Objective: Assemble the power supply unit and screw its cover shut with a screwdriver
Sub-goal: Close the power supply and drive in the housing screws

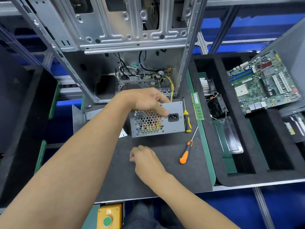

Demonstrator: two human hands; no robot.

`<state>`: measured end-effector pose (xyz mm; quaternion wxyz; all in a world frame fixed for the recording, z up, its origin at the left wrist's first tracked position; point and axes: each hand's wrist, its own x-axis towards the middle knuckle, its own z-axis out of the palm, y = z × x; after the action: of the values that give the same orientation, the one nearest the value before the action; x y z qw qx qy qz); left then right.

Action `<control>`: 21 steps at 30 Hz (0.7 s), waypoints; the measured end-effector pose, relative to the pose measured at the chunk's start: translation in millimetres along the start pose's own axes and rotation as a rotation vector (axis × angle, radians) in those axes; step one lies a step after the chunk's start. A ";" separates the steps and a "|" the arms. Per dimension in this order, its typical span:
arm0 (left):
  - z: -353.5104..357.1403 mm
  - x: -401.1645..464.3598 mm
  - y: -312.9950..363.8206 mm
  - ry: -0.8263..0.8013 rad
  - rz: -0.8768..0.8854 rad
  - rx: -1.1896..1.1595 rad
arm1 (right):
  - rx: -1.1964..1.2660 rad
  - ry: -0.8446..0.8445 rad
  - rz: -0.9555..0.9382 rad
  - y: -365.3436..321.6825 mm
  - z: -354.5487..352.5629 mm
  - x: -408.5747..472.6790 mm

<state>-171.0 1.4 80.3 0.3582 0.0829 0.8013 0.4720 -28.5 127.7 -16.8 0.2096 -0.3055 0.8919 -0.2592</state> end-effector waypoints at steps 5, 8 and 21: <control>0.7 0.6 -1.9 0.008 0.010 -0.005 | 0.308 0.398 -0.084 9.2 -65.6 -47.6; -0.3 0.9 -1.4 0.002 0.015 -0.009 | 0.302 0.720 -0.068 23.2 -95.3 -40.8; -1.4 -0.5 0.6 0.013 0.014 -0.008 | 0.062 0.951 0.134 34.6 -82.1 7.5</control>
<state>-171.6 0.6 81.4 0.3500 0.0842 0.8011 0.4781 -92.7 173.7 25.0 -0.1963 -0.0887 0.8984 -0.3826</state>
